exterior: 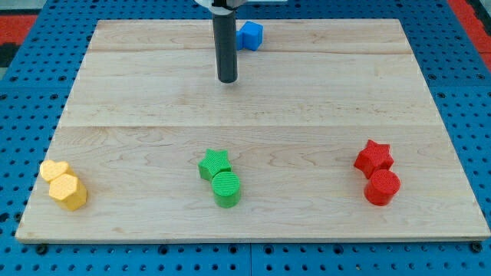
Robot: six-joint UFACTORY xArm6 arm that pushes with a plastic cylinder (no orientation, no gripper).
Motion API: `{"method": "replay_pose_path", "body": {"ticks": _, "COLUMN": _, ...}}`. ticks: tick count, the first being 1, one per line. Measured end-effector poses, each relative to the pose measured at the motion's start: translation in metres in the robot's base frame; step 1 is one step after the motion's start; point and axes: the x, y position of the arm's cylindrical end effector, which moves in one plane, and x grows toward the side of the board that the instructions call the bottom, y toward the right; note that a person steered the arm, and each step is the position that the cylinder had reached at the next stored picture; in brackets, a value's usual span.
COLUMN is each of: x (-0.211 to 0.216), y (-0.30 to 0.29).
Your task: Place the arm to the bottom of the blue triangle
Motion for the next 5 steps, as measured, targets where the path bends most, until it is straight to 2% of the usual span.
{"method": "replay_pose_path", "body": {"ticks": 5, "x": -0.007, "y": 0.0023}}
